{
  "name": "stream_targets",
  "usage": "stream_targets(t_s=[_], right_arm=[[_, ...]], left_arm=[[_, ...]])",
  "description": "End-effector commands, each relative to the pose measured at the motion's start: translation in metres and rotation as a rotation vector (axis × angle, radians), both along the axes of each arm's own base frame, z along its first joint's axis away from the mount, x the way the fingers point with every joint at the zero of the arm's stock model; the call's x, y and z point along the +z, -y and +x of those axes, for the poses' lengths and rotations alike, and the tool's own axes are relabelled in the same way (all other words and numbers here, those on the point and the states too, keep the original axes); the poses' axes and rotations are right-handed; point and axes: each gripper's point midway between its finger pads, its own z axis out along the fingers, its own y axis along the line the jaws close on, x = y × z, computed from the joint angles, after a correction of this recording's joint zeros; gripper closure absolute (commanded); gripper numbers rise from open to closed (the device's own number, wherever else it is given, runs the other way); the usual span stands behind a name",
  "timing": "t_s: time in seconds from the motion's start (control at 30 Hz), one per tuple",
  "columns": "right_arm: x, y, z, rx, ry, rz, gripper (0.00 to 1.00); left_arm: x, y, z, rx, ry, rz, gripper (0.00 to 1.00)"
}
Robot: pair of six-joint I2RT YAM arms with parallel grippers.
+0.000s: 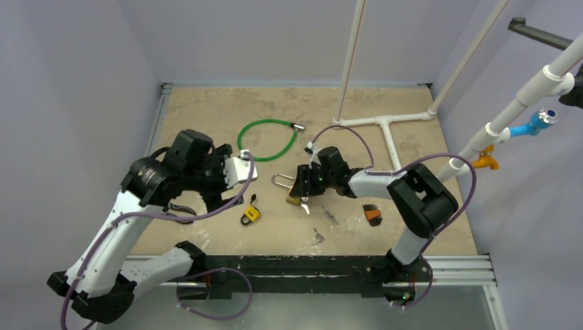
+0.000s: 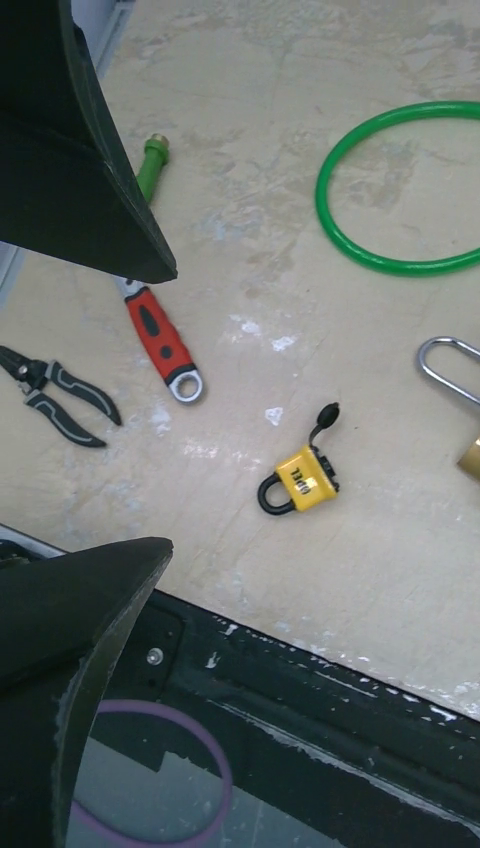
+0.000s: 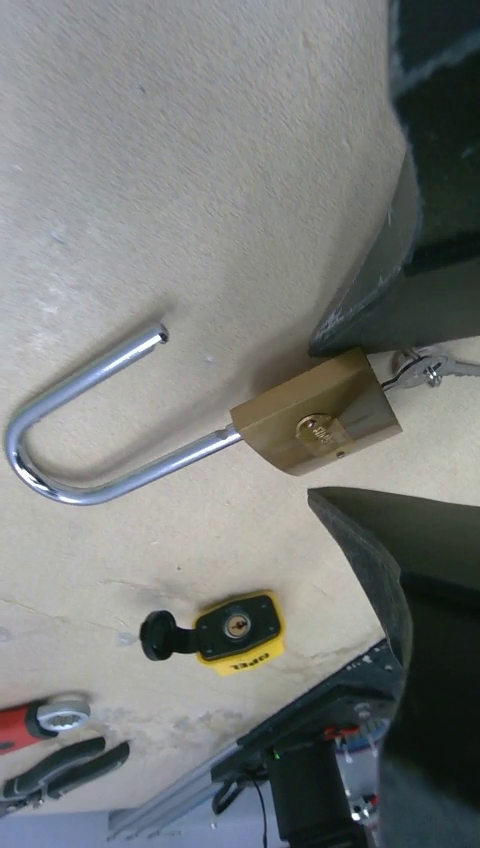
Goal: Unlock with the key
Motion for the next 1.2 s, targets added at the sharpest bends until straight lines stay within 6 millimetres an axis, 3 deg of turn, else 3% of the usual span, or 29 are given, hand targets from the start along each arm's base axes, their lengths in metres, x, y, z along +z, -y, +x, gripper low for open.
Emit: stream_targets(t_s=[0.0, 0.13, 0.27, 0.33, 0.37, 0.43, 0.5, 0.53, 0.63, 0.7, 0.8, 0.93, 1.03, 1.17], right_arm=[[0.008, 0.010, 0.019, -0.014, 0.081, -0.103, 0.46], [0.031, 0.012, 0.032, -0.035, 0.138, -0.128, 0.36], [0.073, 0.028, 0.049, -0.104, 0.223, -0.210, 0.24], [0.104, 0.034, 0.054, -0.147, 0.273, -0.220, 0.04], [0.119, 0.037, 0.053, -0.168, 0.300, -0.224, 0.02], [0.150, 0.038, 0.047, -0.210, 0.338, -0.191, 0.01], [0.185, 0.033, 0.034, -0.265, 0.323, -0.033, 0.01], [0.195, 0.036, 0.031, -0.322, 0.299, 0.027, 0.01], [0.205, 0.032, 0.007, -0.271, 0.237, 0.190, 0.01], [0.197, 0.036, 0.000, -0.275, 0.241, 0.145, 0.01], [0.171, 0.052, -0.024, -0.326, 0.259, -0.114, 0.01], [0.131, 0.074, -0.050, -0.375, 0.240, -0.329, 0.17], [0.100, 0.089, -0.064, -0.416, 0.193, -0.411, 0.28], [0.072, 0.110, -0.074, -0.473, 0.162, -0.452, 0.30]], left_arm=[[-0.002, -0.033, -0.028, 0.028, 0.000, 0.072, 0.00], [0.002, -0.046, -0.044, 0.058, 0.029, 0.048, 0.00], [0.002, -0.053, -0.053, 0.096, 0.045, 0.001, 0.00], [0.002, -0.054, -0.057, 0.115, 0.055, -0.030, 0.00], [0.002, -0.055, -0.057, 0.133, 0.060, -0.046, 0.00], [0.004, -0.057, -0.055, 0.172, 0.092, -0.080, 0.00], [0.005, -0.060, -0.054, 0.208, 0.122, -0.109, 0.00], [0.004, -0.060, -0.056, 0.214, 0.127, -0.122, 0.00], [-0.002, -0.061, -0.062, 0.242, 0.126, -0.153, 0.00], [-0.008, -0.066, -0.060, 0.291, 0.131, -0.161, 0.00], [-0.017, -0.069, -0.062, 0.334, 0.120, -0.171, 0.00], [-0.020, -0.065, -0.066, 0.341, 0.097, -0.207, 0.00], [-0.019, -0.057, -0.070, 0.318, 0.056, -0.234, 0.00], [-0.017, -0.050, -0.070, 0.306, 0.013, -0.258, 0.03]])
